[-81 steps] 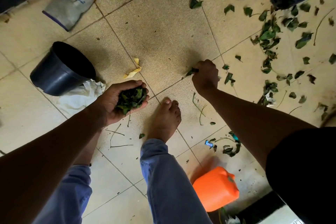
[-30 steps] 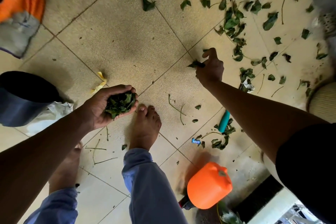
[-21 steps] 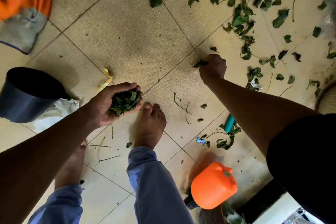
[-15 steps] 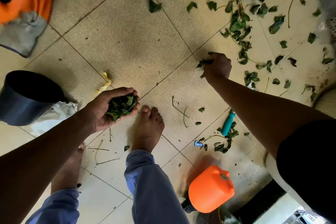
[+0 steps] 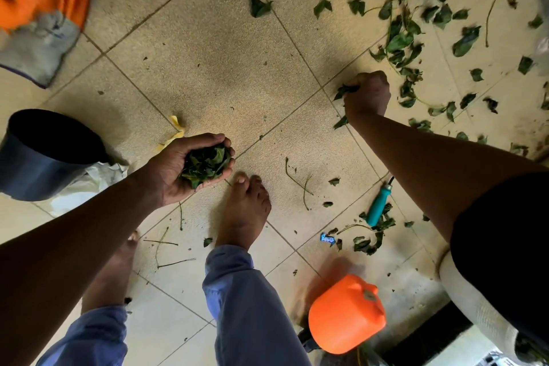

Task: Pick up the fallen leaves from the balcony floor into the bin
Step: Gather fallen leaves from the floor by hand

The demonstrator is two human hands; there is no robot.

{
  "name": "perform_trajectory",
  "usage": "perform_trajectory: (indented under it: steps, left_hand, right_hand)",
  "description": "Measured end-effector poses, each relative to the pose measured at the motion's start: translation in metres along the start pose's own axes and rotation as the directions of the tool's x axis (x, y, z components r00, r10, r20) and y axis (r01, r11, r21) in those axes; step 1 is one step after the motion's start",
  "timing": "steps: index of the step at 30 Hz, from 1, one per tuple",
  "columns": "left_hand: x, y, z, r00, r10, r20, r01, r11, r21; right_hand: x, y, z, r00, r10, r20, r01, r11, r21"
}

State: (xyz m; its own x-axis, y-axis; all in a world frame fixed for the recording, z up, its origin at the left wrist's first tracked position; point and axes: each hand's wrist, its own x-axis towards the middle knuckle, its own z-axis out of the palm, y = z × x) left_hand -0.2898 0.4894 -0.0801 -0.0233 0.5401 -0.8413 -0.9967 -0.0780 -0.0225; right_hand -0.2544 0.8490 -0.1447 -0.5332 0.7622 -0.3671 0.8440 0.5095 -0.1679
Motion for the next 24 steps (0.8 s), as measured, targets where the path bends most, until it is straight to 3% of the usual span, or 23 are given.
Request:
perform_trajectory:
  steps: [7, 11, 14, 18, 24]
  left_hand:
    - [-0.002, -0.005, 0.001, 1.0, 0.015, -0.012, -0.015, 1.0, 0.008]
    - [-0.006, -0.006, 0.001, 1.0, 0.018, -0.01, -0.018, 0.999, 0.027]
    - [-0.008, -0.007, -0.001, 1.0, 0.014, -0.008, -0.014, 1.0, 0.023]
    - [-0.008, -0.011, -0.006, 1.0, 0.004, -0.009, -0.003, 1.0, 0.027]
    - [-0.012, -0.018, -0.006, 1.0, 0.011, -0.012, -0.011, 1.0, 0.014]
  right_hand:
    - [0.0, -0.003, -0.008, 0.999, -0.007, 0.037, 0.007, 1.0, 0.001]
    - [-0.004, 0.01, -0.024, 0.998, 0.061, -0.018, -0.058, 0.988, 0.145]
    - [-0.019, 0.02, -0.03, 0.993, 0.117, 0.029, -0.12, 0.969, 0.215]
    - [-0.049, 0.035, -0.017, 0.989, -0.017, 0.15, -0.003, 0.992, 0.13]
    - [-0.062, 0.039, 0.011, 0.997, -0.031, 0.073, 0.033, 0.999, -0.028]
